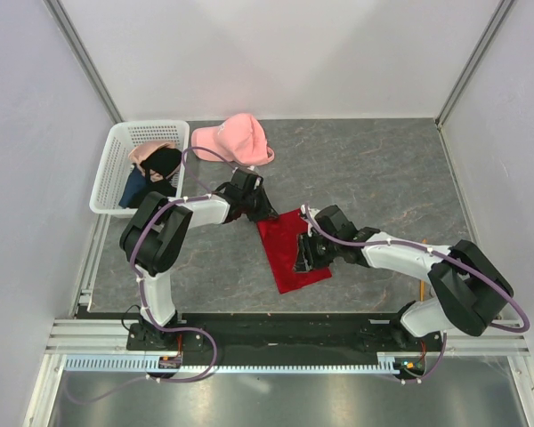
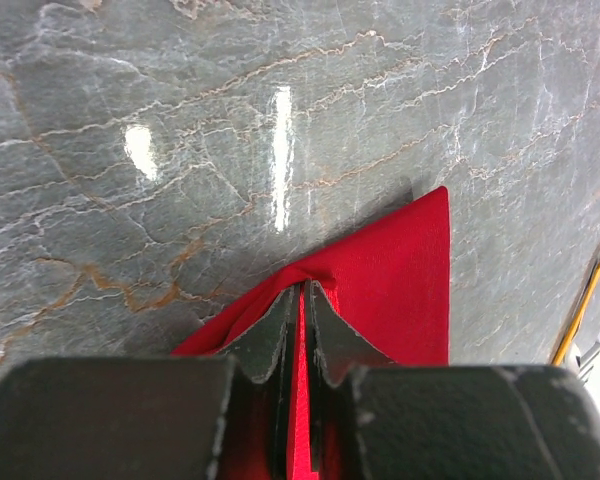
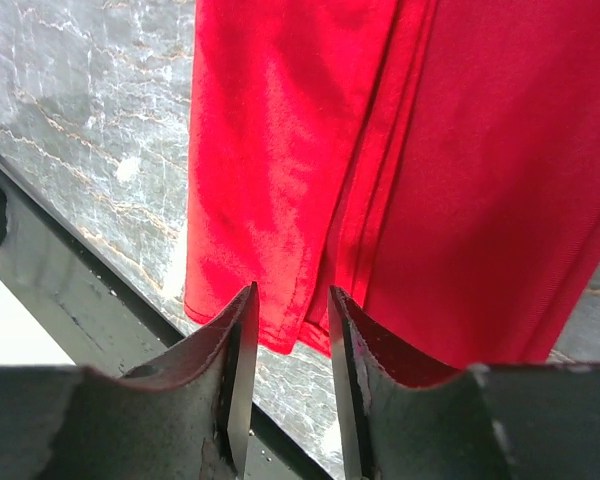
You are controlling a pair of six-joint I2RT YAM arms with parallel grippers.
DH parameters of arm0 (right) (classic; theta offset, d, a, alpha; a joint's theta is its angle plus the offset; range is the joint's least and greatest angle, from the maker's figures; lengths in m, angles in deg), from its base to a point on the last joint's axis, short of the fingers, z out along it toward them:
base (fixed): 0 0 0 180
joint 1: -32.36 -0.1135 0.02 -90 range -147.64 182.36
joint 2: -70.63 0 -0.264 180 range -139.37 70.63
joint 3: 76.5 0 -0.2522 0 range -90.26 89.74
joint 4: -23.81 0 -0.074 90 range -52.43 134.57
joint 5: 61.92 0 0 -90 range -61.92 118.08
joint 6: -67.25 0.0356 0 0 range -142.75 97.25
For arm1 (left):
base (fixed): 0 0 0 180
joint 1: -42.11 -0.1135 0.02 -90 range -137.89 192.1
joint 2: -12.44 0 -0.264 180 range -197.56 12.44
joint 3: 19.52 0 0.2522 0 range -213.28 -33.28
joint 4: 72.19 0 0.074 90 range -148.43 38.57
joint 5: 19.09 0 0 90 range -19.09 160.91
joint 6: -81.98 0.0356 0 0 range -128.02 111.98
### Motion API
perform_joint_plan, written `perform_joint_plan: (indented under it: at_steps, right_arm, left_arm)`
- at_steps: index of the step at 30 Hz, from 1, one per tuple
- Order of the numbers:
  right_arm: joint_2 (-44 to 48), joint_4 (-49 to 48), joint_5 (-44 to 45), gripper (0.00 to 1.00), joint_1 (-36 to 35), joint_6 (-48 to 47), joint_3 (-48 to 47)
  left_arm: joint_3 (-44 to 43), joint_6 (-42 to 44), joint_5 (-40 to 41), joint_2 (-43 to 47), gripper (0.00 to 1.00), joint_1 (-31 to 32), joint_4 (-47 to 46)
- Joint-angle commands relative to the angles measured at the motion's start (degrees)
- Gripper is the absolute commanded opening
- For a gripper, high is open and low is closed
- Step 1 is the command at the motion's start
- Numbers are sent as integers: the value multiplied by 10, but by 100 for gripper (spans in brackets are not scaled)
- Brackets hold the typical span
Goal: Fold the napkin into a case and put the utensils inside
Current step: Fold the lower triangle-folded napkin at the center of the board.
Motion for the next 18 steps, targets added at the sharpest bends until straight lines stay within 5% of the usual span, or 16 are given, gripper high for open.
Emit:
perform_joint_plan:
  at_steps: [1, 6, 18]
  right_arm:
    - [7, 4, 11, 40, -13, 3, 4]
    - [-11, 1, 23, 32, -27, 8, 3]
    - [-44, 51, 151, 35, -81, 8, -21]
  left_arm:
    - [-17, 24, -1, -10, 10, -2, 5]
    - [-16, 23, -2, -12, 10, -2, 5]
    - [-16, 17, -11, -17, 10, -2, 1]
